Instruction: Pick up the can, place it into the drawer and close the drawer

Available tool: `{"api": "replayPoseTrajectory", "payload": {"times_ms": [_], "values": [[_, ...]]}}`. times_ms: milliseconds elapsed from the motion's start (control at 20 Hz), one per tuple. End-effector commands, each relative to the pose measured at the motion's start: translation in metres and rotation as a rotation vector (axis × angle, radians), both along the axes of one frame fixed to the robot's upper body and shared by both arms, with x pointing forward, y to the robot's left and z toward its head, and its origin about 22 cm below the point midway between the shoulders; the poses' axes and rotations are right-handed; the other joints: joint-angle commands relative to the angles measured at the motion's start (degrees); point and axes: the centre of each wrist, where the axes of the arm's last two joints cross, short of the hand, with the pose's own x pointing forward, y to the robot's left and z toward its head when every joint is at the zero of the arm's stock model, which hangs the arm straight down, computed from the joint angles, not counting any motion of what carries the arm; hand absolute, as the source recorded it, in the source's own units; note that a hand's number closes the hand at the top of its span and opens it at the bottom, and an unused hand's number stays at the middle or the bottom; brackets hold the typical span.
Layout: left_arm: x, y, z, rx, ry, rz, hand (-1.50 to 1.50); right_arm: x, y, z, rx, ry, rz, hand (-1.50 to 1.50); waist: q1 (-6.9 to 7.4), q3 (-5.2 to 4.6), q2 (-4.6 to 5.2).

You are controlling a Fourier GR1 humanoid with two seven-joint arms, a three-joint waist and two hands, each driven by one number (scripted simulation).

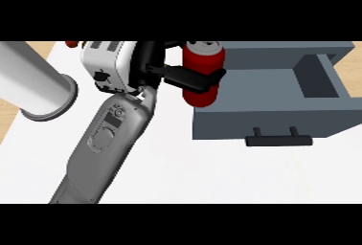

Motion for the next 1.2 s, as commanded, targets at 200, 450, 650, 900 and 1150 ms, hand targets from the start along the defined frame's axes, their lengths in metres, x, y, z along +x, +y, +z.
{"api": "replayPoseTrajectory", "payload": {"times_ms": [200, 450, 650, 900, 1150], "values": [[0.013, -0.047, 0.049, 0.025, 0.008, -0.011, 1.5, 0.008, -0.002, -0.016, -0.004, -0.011, 0.005, -1.5, -0.23, 0.02, 0.1], [0.032, -0.06, 0.061, 0.053, 0.009, 0.016, 1.5, 0.006, -0.004, -0.003, 0.0, 0.009, 0.014, -1.5, -0.53, 0.02, 0.19], [0.04, -0.075, 0.077, 0.076, 0.02, 0.016, 1.5, 0.003, 0.005, 0.0, -0.008, 0.011, -0.002, -1.5, -1.07, 0.02, 0.3], [0.046, -0.088, 0.069, 0.087, 0.031, 0.032, 1.5, 0.029, 0.006, -0.001, 0.009, -0.012, 0.021, -1.5, -2.17, 0.08, 0.72], [0.058, -0.085, 0.064, 0.123, 0.03, 0.036, 1.5, 0.03, 0.008, -0.004, -0.005, -0.005, 0.009, -1.5, -2.29, 0.08, 0.85]]}}
